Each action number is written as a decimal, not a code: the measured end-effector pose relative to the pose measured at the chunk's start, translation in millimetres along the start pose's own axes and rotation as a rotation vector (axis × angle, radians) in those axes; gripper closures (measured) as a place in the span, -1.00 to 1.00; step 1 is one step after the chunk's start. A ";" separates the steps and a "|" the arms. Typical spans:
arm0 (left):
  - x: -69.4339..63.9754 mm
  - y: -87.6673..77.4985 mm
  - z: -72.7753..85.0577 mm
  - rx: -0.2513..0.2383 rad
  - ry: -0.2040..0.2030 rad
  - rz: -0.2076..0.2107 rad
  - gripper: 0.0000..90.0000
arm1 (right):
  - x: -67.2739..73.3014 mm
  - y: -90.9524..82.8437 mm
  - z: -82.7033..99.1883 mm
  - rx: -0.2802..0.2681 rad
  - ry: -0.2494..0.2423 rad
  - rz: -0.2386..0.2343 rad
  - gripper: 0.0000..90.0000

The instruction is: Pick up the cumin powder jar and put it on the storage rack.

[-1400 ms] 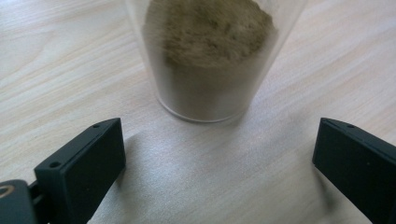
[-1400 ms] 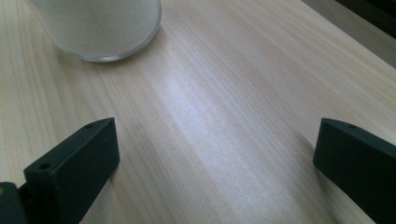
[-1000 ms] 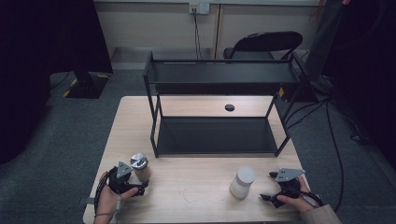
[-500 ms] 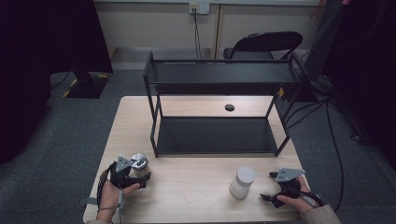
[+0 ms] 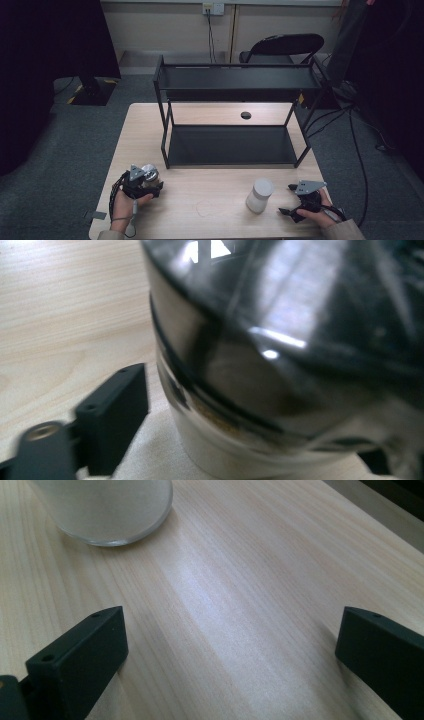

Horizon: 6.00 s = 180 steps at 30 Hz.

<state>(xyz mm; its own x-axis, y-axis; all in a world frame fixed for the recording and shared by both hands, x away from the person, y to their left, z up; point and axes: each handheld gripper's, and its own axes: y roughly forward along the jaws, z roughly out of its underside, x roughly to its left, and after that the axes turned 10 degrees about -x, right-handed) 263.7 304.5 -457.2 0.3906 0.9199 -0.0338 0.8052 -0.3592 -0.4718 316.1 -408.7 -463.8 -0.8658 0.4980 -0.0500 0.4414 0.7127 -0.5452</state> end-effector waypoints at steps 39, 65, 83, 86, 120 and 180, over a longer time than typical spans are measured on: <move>-7.4 -20.5 -39.1 0.023 0.043 0.123 -0.32 | 0.0 0.0 0.0 0.000 0.000 0.000 -1.00; -20.8 -29.1 -138.0 0.029 0.132 0.232 -0.32 | -0.5 -0.1 0.2 -0.001 0.001 -0.001 -1.00; -30.8 -21.9 -209.8 0.018 0.169 0.309 -0.32 | -0.5 0.0 0.4 -0.003 0.001 0.000 -1.00; -32.2 -20.0 -219.7 0.021 0.173 0.314 -0.32 | -0.5 0.0 0.4 -0.002 0.001 -0.001 -1.00; -43.6 -21.5 -327.8 0.019 0.171 0.316 -0.32 | -0.4 0.0 0.2 -0.001 0.002 -0.001 -1.00; -74.8 59.9 -405.0 0.018 0.099 0.056 -0.32 | -0.7 -0.1 0.2 -0.001 0.003 -0.002 -1.00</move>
<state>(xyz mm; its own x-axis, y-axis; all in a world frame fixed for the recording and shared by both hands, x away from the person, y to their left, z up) 463.4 150.5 -126.1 0.4779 0.8780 0.0262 0.7729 -0.4062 -0.4875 316.6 -409.2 -463.9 -0.8659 0.4980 -0.0467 0.4401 0.7142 -0.5442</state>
